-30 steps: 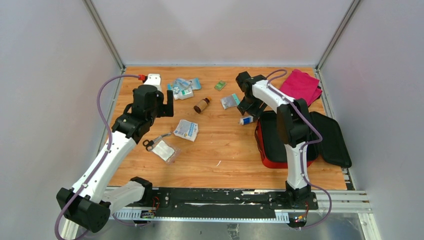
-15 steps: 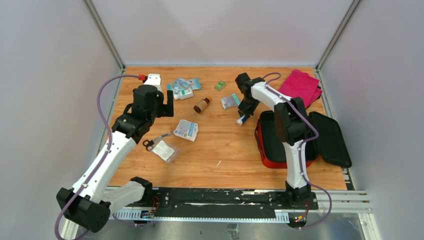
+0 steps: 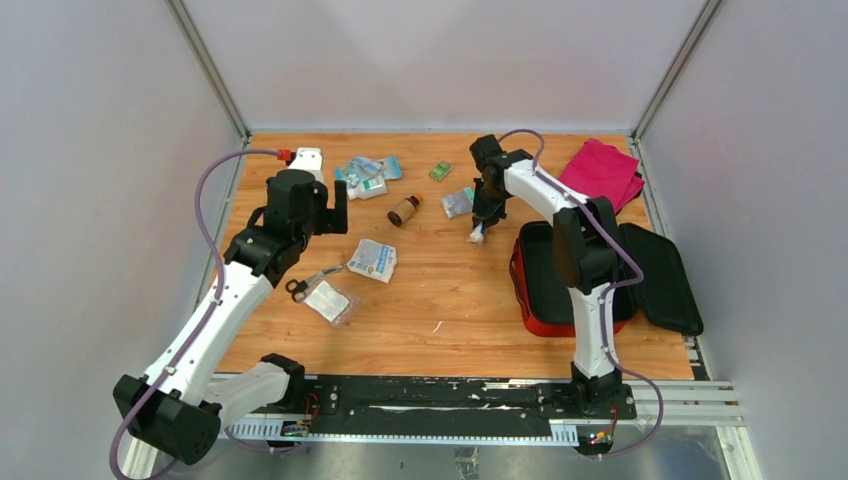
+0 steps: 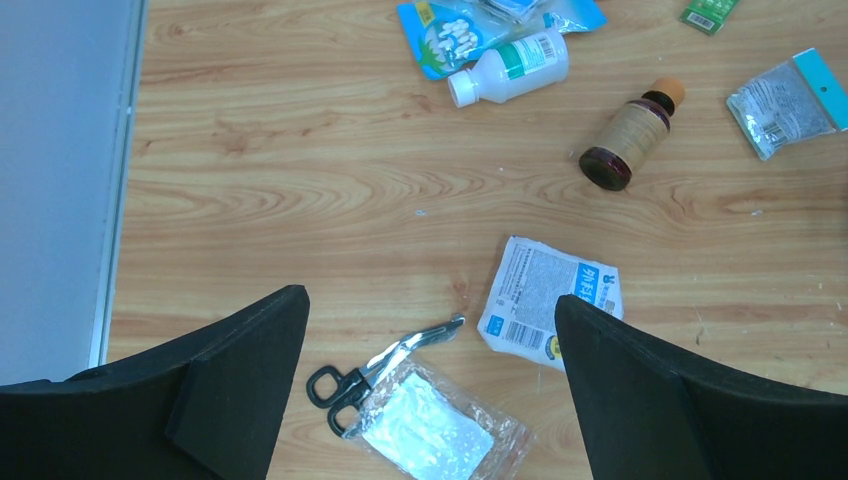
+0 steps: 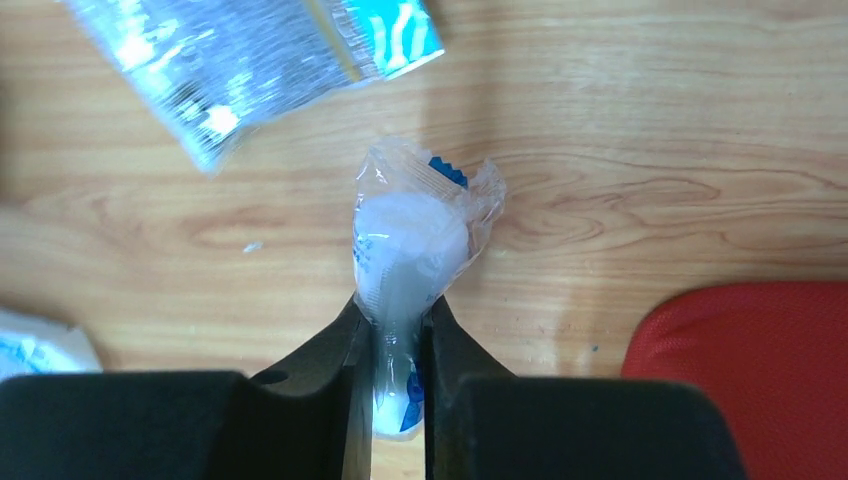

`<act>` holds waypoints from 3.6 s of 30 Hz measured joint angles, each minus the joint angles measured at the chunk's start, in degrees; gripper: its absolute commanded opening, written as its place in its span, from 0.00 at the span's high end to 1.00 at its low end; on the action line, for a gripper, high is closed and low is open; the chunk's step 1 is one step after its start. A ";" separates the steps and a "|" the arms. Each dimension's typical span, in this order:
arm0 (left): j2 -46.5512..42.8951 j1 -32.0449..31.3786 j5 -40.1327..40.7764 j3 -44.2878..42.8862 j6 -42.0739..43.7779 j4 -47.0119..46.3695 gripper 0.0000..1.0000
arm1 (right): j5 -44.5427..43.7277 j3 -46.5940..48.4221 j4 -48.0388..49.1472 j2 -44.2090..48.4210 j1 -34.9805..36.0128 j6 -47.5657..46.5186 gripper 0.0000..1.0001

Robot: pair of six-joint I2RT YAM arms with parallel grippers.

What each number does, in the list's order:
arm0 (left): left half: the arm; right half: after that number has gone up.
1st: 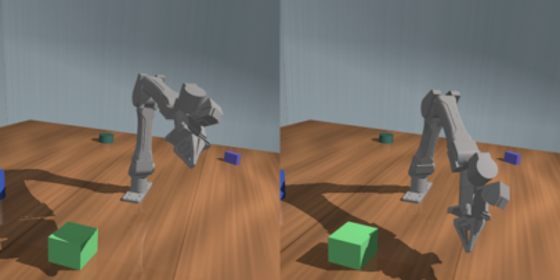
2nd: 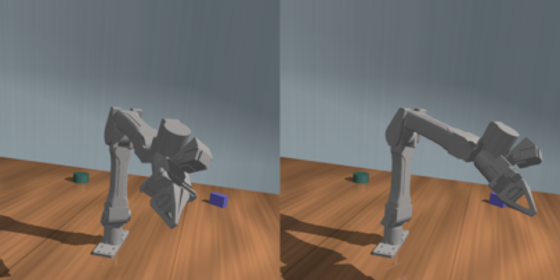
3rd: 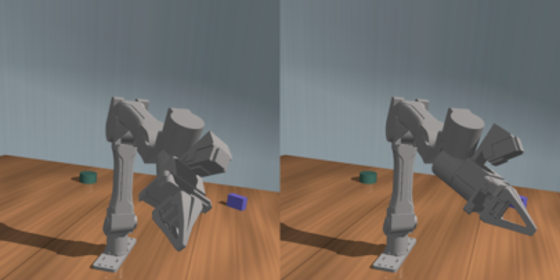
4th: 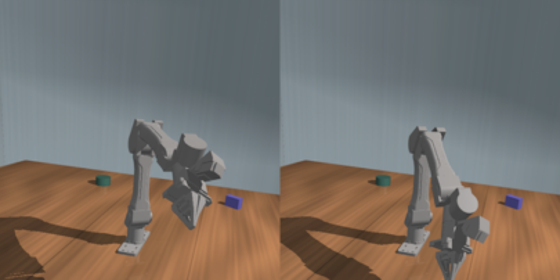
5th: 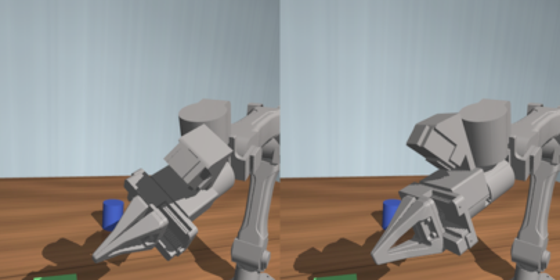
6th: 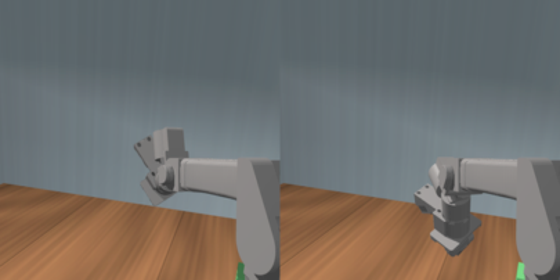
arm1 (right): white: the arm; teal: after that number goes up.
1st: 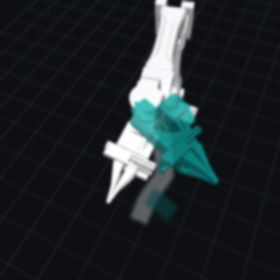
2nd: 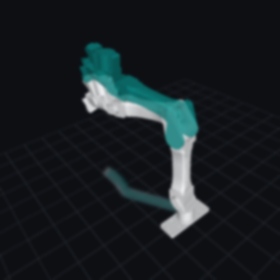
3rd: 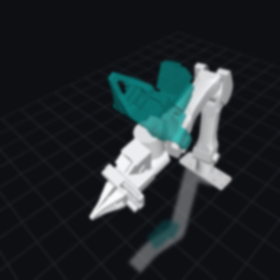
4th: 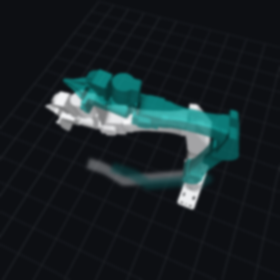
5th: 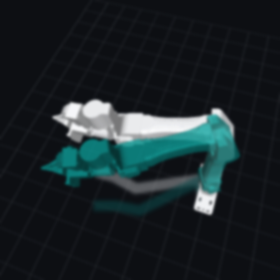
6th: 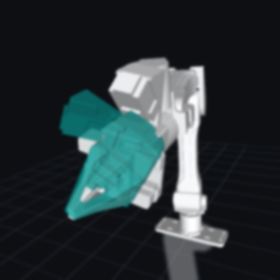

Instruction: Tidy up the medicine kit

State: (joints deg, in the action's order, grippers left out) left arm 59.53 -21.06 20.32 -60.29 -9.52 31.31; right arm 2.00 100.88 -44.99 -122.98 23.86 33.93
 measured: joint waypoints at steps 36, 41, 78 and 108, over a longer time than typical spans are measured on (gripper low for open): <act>1.57 0.00 -0.66 0.00 0.00 0.00 0.00 | -5.70 -35.19 5.20 36.57 -7.10 -24.06 0.54; 1.57 0.00 -0.66 0.00 0.00 -0.02 0.00 | -6.08 -35.19 6.47 33.20 -7.28 -25.20 0.40; 0.55 0.00 -0.68 0.31 0.00 -0.02 0.00 | 6.67 0.76 12.37 8.52 -1.25 -19.12 0.44; -0.04 0.00 -0.63 0.96 0.00 -0.42 0.00 | -1.33 19.93 7.50 -14.14 5.14 -33.03 0.70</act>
State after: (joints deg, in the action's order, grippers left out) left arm 59.48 -21.06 19.68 -59.33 -9.52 30.89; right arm 0.67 120.81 -37.50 -137.12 28.99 0.91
